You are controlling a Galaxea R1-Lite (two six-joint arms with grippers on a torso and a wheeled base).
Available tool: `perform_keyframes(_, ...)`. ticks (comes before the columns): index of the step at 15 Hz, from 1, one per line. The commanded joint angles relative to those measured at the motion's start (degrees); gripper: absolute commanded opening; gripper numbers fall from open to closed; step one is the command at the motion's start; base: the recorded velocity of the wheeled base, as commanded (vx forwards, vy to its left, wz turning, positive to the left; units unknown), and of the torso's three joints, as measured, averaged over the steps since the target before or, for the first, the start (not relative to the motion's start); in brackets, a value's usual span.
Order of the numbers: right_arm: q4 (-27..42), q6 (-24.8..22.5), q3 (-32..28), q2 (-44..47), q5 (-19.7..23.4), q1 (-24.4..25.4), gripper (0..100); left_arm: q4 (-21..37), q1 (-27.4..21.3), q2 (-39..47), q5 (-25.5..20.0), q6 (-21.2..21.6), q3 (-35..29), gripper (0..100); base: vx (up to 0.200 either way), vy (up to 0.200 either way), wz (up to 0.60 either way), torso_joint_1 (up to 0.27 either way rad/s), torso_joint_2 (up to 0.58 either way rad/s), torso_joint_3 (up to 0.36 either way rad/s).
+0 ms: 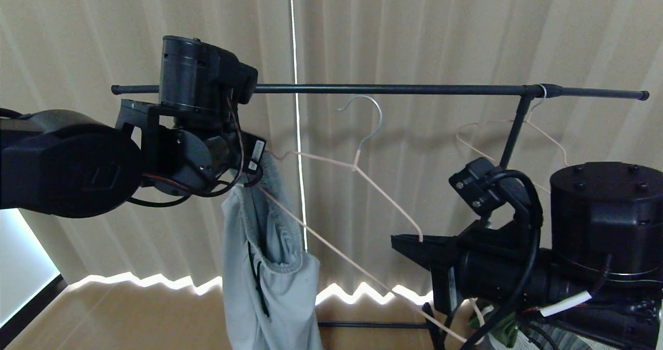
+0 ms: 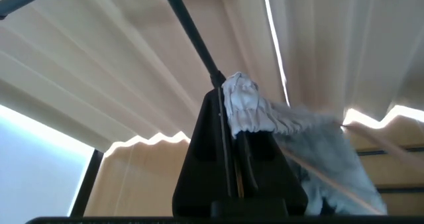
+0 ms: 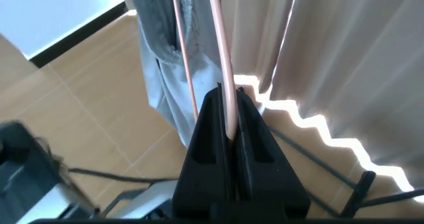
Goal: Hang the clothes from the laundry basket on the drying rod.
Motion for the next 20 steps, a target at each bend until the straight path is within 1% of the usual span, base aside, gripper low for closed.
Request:
perform_keyframes(1, -0.1, 0.0, -0.7, 2.7, -0.1, 0.1, 0, 0.0, 0.0, -0.7, 0.0, 0.0, 0.1, 0, 0.0, 0.0, 0.0, 0.0, 0.0, 0.0)
perform_keyframes(2, -0.2, 3.5, -3.0, 5.2, -0.3, 1.4, 0, 0.0, -0.2, -0.9, 0.1, 0.0, 0.2, 0, 0.0, 0.0, 0.0, 0.0, 0.0, 0.0)
perform_keyframes(4, -0.2, 6.2, -5.5, 7.7, -1.7, 2.1, 0, 0.1, -1.0, -1.7, 0.1, 0.0, 0.3, 0, 0.0, 0.0, 0.0, 0.0, 0.0, 0.0)
perform_keyframes(5, -0.2, 6.3, -6.5, 8.8, -2.3, 2.1, 0, 0.2, -1.7, -2.3, 0.1, 0.0, 0.8, 0, 0.0, 0.0, 0.0, 0.0, 0.0, 0.0)
perform_keyframes(6, -0.2, 6.3, -7.8, 9.9, -2.3, 2.1, 0, 0.8, -3.7, -3.9, 0.0, 0.0, 1.6, 0, 0.0, 0.0, 0.0, 0.0, 0.0, 0.0)
perform_keyframes(7, -0.2, 6.3, -7.9, 10.2, -2.3, 2.2, 0, 1.0, -4.2, -4.2, 0.0, 0.0, 2.0, 0, 0.0, 0.0, 0.0, 0.0, 0.0, 0.0)
perform_keyframes(8, -0.2, 6.2, -8.4, 11.0, -2.4, 2.3, 0, 1.7, -7.1, -6.2, -0.4, 0.3, 3.0, 0, 0.0, 0.0, 0.0, 0.0, 0.0, 0.0)
perform_keyframes(10, -0.2, 6.2, -8.3, 11.3, -2.5, 3.0, 0, 1.7, -10.1, -7.5, -0.9, 0.8, 3.8, 0, 0.0, 0.0, 0.0, 0.0, 0.0, 0.0)
perform_keyframes(12, -0.1, 6.0, -7.9, 11.2, -2.6, 3.4, 0, 1.7, -12.1, -8.6, -4.2, 2.2, 4.2, 0, 0.0, 0.0, 0.0, 0.0, 0.0, 0.0)
perform_keyframes(13, -0.1, 6.0, -7.9, 11.2, -2.7, 3.4, 0, 1.7, -12.1, -8.8, -4.7, 2.3, 4.3, 0, 0.0, 0.0, 0.0, 0.0, 0.0, 0.0)
perform_keyframes(14, -0.1, 6.0, -7.9, 11.0, -3.1, 3.4, 0, 1.7, -12.3, -10.0, -8.3, 3.2, 5.7, 0, 0.0, 0.0, 0.0, 0.0, 0.0, 0.0)
perform_keyframes(15, -0.1, 6.0, -7.5, 10.3, -3.4, 3.3, 0, 1.7, -12.3, -11.8, -11.6, 4.7, 8.4, 0, 0.0, 0.0, 0.0, 0.0, 0.0, 0.0)
perform_keyframes(17, -0.1, 6.0, -7.3, 8.9, -3.4, 3.1, 0, 1.7, -12.1, -14.0, -15.4, 4.8, 11.3, 0, 0.0, 0.0, 0.0, 0.0, 0.0, 0.0)
perform_keyframes(18, -0.1, 6.0, -7.3, 8.9, -3.4, 3.1, 0, 1.7, -12.1, -14.0, -15.4, 4.8, 11.3, 0, 0.0, 0.0, 0.0, 0.0, 0.0, 0.0)
perform_keyframes(19, -0.2, 5.0, -7.3, 7.7, -3.4, 3.1, 0, 1.7, -12.1, -15.6, -18.5, 5.4, 13.1, 0, 0.0, 0.0, 0.0, 0.0, 0.0, 0.0)
perform_keyframes(20, -0.5, 4.4, -7.2, 7.1, -3.3, 3.1, 0, 1.7, -12.1, -15.8, -18.9, 5.7, 13.5, 0, 0.0, 0.0, 0.0, 0.0, 0.0, 0.0)
